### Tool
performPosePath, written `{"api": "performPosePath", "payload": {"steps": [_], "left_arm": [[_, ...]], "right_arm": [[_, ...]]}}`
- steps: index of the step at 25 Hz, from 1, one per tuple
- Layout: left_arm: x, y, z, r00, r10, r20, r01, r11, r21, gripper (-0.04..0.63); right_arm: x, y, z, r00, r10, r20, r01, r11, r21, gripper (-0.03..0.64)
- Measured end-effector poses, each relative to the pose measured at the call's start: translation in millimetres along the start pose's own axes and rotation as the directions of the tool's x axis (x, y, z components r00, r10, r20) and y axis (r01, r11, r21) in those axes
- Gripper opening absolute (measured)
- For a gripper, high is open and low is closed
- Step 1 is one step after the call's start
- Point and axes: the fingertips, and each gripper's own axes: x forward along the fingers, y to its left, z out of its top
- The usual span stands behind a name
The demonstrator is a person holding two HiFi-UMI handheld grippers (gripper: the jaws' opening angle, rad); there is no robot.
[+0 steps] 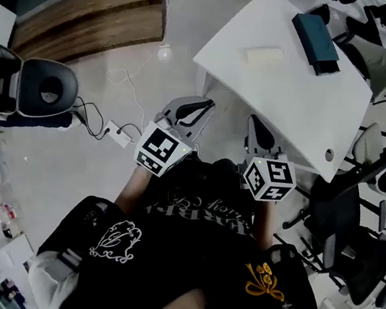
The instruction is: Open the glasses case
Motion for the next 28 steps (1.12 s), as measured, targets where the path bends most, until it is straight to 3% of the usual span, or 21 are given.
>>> {"api": "performPosePath", "payload": {"steps": [9,17,22,28], "left_arm": [[57.3,2.5,-5.7,0.999,-0.029,-0.030,0.027,0.998,-0.049,0.028],[124.4,27.0,-1.5,0.998,0.038,-0.045,-0.042,0.994,-0.099,0.028],[168.6,35.1,-2.7,0.992,0.099,-0.082,-0.108,0.988,-0.112,0.028],[206.1,36.4,-7.7,0.983,0.133,-0.126,-0.145,0.985,-0.096,0.028]], "right_arm": [[12.5,-68.6,2.2,0.997,-0.059,-0.042,0.060,0.998,0.010,0.014],[50.9,-152.4,36.7,0.998,-0.034,-0.050,0.032,0.999,-0.043,0.013],[86.8,-201.3,55.1,0.996,0.018,-0.087,-0.036,0.979,-0.200,0.014],[138.2,-247.4,51.0,0.982,0.046,-0.184,-0.127,0.879,-0.459,0.014]]}}
